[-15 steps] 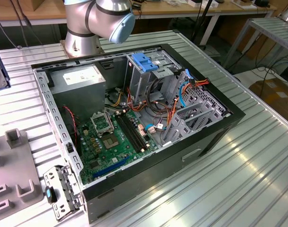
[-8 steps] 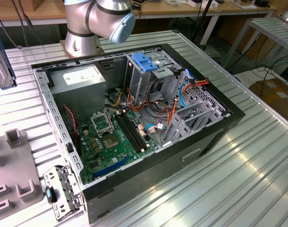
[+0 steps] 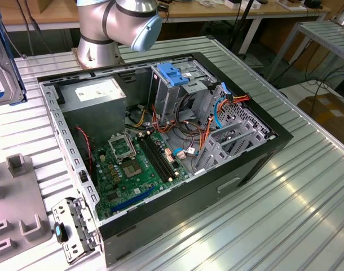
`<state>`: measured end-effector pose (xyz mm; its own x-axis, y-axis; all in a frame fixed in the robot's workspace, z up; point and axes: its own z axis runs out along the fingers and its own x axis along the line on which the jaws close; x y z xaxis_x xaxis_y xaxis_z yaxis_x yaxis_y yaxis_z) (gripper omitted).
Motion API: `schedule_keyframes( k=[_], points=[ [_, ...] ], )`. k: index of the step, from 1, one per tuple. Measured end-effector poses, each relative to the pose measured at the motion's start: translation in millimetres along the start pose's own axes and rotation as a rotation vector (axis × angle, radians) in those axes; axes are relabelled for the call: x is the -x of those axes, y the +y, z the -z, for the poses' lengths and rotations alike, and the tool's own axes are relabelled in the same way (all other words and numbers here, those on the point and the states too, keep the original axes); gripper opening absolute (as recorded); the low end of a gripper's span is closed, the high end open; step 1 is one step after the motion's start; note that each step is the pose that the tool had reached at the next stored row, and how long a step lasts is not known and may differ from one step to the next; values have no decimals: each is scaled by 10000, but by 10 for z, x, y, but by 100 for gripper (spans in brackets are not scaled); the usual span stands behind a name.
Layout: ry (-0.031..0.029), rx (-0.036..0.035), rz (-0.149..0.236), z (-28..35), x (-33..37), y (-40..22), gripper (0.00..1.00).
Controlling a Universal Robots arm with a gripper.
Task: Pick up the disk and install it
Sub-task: 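Pick up the disk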
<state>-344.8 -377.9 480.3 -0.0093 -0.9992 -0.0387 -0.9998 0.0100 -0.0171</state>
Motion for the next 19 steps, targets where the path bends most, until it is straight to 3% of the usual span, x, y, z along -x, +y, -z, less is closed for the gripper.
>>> schedule_keyframes(
  k=[8,10,19],
  points=[
    [1,0,0,-2,1,-116,37],
    [1,0,0,-3,2,-179,37],
    [1,0,0,-6,3,-353,37]
  ],
)
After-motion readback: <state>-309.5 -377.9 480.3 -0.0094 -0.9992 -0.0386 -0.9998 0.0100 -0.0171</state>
